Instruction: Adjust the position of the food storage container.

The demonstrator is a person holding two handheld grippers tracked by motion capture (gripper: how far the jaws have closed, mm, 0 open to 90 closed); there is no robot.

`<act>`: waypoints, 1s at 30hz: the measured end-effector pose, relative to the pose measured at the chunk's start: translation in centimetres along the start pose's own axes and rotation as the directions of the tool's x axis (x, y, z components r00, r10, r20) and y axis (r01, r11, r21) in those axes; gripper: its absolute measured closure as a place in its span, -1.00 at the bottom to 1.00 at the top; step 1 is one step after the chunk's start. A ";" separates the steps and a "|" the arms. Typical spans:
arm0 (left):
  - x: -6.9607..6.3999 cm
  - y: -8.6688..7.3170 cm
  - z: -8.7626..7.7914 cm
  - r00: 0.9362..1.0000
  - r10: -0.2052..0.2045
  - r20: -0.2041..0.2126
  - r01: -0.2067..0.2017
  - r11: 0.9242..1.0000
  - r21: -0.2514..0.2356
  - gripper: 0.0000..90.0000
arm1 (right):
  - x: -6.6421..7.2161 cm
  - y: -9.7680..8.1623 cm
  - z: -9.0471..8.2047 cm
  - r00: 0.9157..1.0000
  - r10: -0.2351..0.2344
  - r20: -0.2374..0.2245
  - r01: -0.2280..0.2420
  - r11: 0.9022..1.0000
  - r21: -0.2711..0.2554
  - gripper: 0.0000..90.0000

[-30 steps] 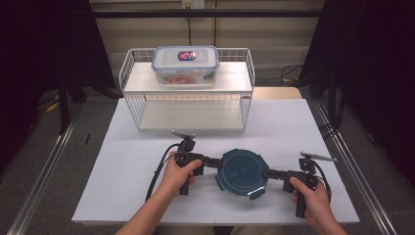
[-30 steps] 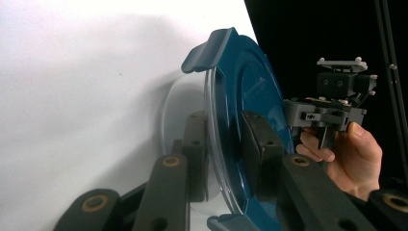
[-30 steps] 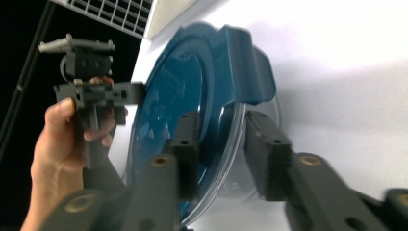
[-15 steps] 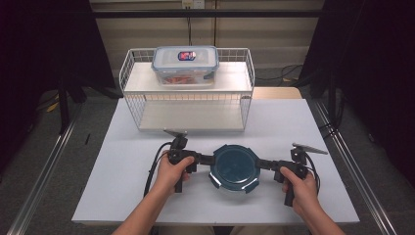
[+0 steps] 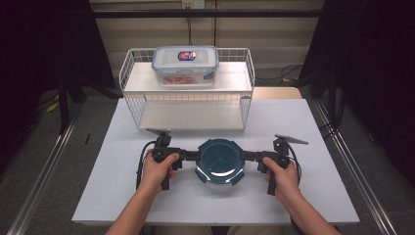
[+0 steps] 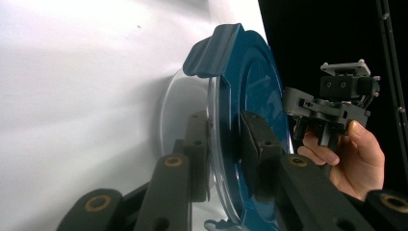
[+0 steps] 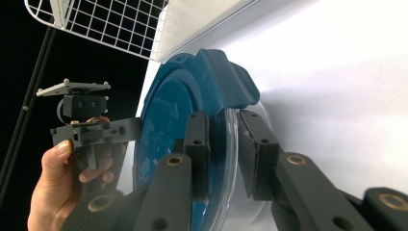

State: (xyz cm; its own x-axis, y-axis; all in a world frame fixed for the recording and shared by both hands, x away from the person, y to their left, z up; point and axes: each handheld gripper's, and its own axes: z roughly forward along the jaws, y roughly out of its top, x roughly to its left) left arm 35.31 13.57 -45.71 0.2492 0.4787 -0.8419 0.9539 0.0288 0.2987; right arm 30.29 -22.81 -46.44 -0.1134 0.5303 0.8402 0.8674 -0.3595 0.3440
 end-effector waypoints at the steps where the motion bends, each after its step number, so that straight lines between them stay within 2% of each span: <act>1: 0.2 0.0 -0.1 1.000 -0.005 0.005 0.005 1.000 0.004 0.65 | -0.1 0.1 0.1 1.000 -0.018 0.003 0.018 1.000 0.004 0.67; 3: 0.4 -0.2 -0.2 1.000 -0.008 0.008 0.008 1.000 -0.005 0.64 | -0.1 0.1 0.5 1.000 -0.025 -0.001 0.025 1.000 0.000 0.66; 6: 0.6 -0.6 0.0 1.000 0.000 0.007 0.000 0.998 -0.058 0.63 | -0.4 0.0 0.6 0.999 -0.034 -0.014 0.034 0.999 -0.010 0.64; 9: 0.7 -0.8 0.0 1.000 0.005 0.012 -0.004 0.997 -0.079 0.62 | -0.4 -0.1 0.7 0.998 -0.062 -0.009 0.062 0.998 -0.006 0.60; 12: 0.5 -1.1 0.0 0.999 0.032 -0.004 -0.032 0.996 -0.088 0.61 | -0.4 -0.4 0.7 0.997 -0.081 -0.010 0.081 0.997 0.002 0.54; 15: 0.5 -1.2 0.0 0.999 0.031 -0.009 -0.032 0.994 -0.101 0.61 | -0.3 -0.8 0.7 0.992 -0.127 0.002 0.127 0.991 -0.031 0.54; 18: 0.4 -1.3 0.0 0.999 0.044 -0.023 -0.047 0.993 -0.108 0.61 | -0.3 -1.2 0.7 0.990 -0.138 0.007 0.138 0.988 -0.063 0.54; 19: 0.4 -1.3 0.0 0.999 0.046 -0.022 -0.048 0.993 -0.110 0.61 | -0.3 -1.3 0.7 0.992 -0.123 0.001 0.123 0.990 -0.071 0.54; 22: 0.4 -1.5 0.2 0.998 0.057 -0.018 -0.059 0.991 -0.118 0.59 | -0.4 -1.6 0.7 0.993 -0.117 -0.002 0.117 0.988 -0.098 0.57; 23: 0.5 -1.6 0.3 0.997 0.069 -0.021 -0.072 0.988 -0.138 0.57 | -0.6 -1.7 0.7 0.995 -0.104 -0.011 0.102 0.989 -0.110 0.59; 24: 0.5 -1.7 0.4 0.997 0.069 -0.019 -0.071 0.986 -0.152 0.57 | -0.7 -1.7 0.6 0.997 -0.071 -0.019 0.068 0.991 -0.112 0.60; 25: 0.5 -1.9 0.4 0.998 0.062 -0.013 -0.064 0.983 -0.171 0.57 | -0.7 -1.7 0.6 0.998 -0.053 -0.027 0.050 0.993 -0.110 0.61; 28: 0.7 -2.2 0.2 1.000 0.016 -0.004 -0.016 0.984 -0.179 0.61 | -0.7 -1.7 0.5 0.999 -0.023 -0.030 0.019 0.994 -0.111 0.63; 30: 0.4 -2.3 0.2 1.000 0.014 -0.012 -0.016 0.983 -0.182 0.62 | -0.6 -1.8 0.5 1.000 -0.004 -0.025 0.000 0.993 -0.120 0.64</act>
State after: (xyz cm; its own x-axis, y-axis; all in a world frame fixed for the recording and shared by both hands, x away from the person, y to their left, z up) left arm 33.31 13.52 -46.85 0.2604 0.4893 -0.8324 0.9035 0.1806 0.3888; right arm 29.06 -22.10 -47.82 -0.1287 0.5120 0.8493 0.8027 -0.4491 0.3923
